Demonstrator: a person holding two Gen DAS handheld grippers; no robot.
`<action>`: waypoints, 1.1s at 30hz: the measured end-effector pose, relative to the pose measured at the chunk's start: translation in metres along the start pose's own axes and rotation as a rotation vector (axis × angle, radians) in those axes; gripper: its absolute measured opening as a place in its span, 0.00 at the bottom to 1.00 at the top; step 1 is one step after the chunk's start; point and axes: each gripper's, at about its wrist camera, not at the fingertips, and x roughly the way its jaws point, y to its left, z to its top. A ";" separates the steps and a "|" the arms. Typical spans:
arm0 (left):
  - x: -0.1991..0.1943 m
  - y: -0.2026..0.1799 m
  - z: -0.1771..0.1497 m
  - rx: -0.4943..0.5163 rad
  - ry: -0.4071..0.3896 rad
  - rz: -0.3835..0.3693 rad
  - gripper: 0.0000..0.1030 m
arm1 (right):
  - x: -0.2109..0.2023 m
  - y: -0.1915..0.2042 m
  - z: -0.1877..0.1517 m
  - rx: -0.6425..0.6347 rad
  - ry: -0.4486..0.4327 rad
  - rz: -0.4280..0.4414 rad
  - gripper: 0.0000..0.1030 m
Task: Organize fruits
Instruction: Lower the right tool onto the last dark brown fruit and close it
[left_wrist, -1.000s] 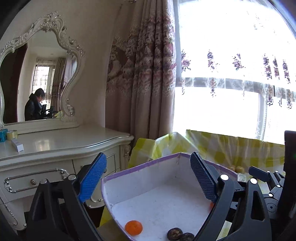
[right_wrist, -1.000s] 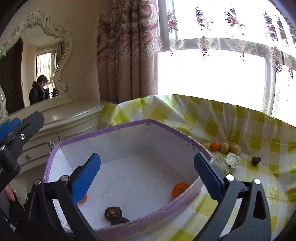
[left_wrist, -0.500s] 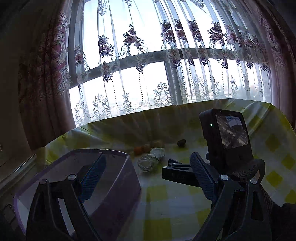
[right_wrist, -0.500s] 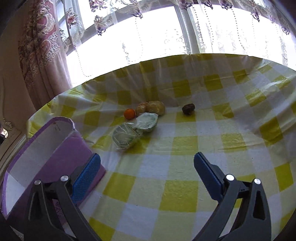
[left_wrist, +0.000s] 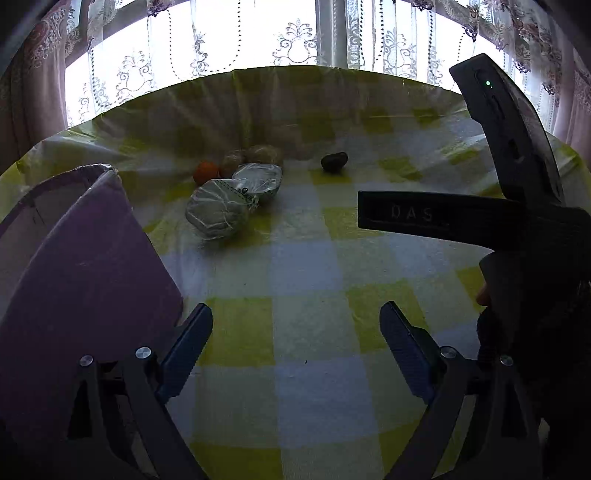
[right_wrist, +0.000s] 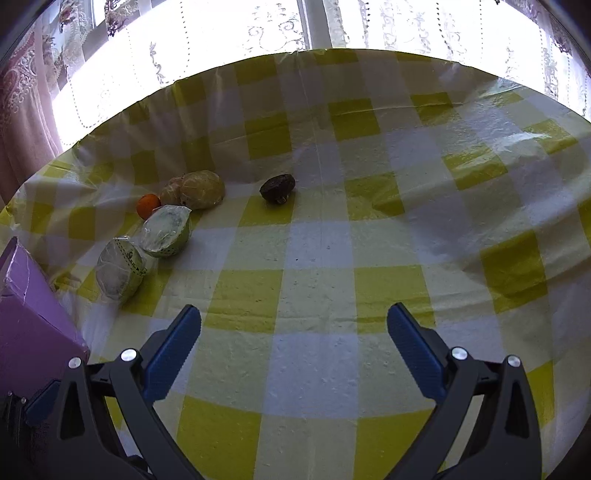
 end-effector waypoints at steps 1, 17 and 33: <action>0.005 0.002 0.000 -0.013 0.022 -0.005 0.86 | 0.006 0.003 0.002 -0.017 0.009 0.007 0.98; 0.018 0.024 -0.007 -0.167 0.088 -0.121 0.87 | 0.082 0.045 0.058 -0.172 0.134 0.125 0.98; 0.020 0.025 -0.007 -0.180 0.092 -0.140 0.87 | 0.143 0.038 0.115 -0.159 0.131 -0.051 0.70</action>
